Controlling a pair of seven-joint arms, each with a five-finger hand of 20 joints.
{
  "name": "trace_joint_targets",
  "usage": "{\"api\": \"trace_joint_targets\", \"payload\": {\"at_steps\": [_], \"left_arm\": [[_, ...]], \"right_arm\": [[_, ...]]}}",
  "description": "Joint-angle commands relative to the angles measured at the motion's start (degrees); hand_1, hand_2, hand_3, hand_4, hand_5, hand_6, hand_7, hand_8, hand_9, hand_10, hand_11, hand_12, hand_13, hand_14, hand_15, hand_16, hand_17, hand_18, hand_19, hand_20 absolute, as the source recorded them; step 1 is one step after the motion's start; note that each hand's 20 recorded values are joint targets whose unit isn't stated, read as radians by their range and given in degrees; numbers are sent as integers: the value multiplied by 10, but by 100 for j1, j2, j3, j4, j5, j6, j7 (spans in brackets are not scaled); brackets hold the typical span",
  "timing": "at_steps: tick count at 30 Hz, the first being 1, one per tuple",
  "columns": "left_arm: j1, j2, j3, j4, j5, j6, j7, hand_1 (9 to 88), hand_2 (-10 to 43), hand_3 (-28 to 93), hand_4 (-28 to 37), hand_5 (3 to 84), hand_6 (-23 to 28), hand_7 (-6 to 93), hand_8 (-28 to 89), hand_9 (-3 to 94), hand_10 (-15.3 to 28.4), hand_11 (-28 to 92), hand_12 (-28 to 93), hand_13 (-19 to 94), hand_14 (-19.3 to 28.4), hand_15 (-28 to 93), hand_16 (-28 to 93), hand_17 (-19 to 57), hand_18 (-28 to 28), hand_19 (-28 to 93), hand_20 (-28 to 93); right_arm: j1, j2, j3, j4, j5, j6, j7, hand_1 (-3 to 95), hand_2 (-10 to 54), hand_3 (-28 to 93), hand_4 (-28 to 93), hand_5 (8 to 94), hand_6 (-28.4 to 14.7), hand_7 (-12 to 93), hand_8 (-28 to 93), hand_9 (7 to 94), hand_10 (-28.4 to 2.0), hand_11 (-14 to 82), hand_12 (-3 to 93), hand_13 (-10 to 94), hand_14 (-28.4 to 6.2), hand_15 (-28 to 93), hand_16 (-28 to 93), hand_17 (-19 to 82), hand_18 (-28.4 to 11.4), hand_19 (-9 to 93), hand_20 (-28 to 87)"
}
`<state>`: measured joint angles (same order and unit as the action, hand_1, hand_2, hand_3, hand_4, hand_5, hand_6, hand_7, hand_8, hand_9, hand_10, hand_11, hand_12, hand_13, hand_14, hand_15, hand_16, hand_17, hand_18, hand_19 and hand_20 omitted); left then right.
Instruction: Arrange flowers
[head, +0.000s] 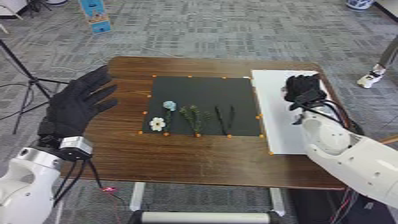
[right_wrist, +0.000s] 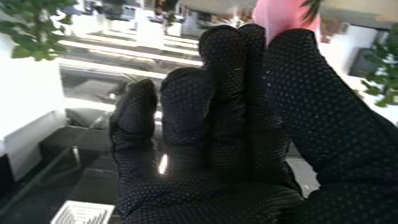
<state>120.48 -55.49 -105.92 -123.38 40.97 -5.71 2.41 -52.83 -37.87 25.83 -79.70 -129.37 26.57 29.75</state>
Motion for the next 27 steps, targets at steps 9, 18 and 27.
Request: {"api": "trace_joint_targets", "payload": {"at_steps": [9,18,27], "left_arm": [[36,-38,-84,-47,1,55,38,204,-60,677,-283,250,28,176,-96,206,103,167,148,182,130,160,38,-128,223,397,67],[166,-51,-283,-98,3,47,106,199,-66,674,-283,249,28,174,-95,205,102,166,149,180,130,156,38,-128,224,395,66],[206,-41,-321,-112,8,60,154,200,-69,671,-283,248,27,172,-92,205,102,164,150,180,129,155,39,-129,225,394,66]], "right_arm": [[543,-309,-39,-331,-126,379,-312,473,-95,816,-283,647,34,558,40,724,-73,324,521,572,-70,726,436,226,-197,764,569],[1082,-906,-685,-179,24,377,-697,471,-95,819,-283,649,33,556,38,724,-73,326,520,575,-70,727,436,227,-196,765,569],[1543,-1356,-1503,-188,90,369,-1001,471,-95,819,-283,649,33,556,39,725,-72,326,519,575,-71,729,434,227,-197,765,570]]}}
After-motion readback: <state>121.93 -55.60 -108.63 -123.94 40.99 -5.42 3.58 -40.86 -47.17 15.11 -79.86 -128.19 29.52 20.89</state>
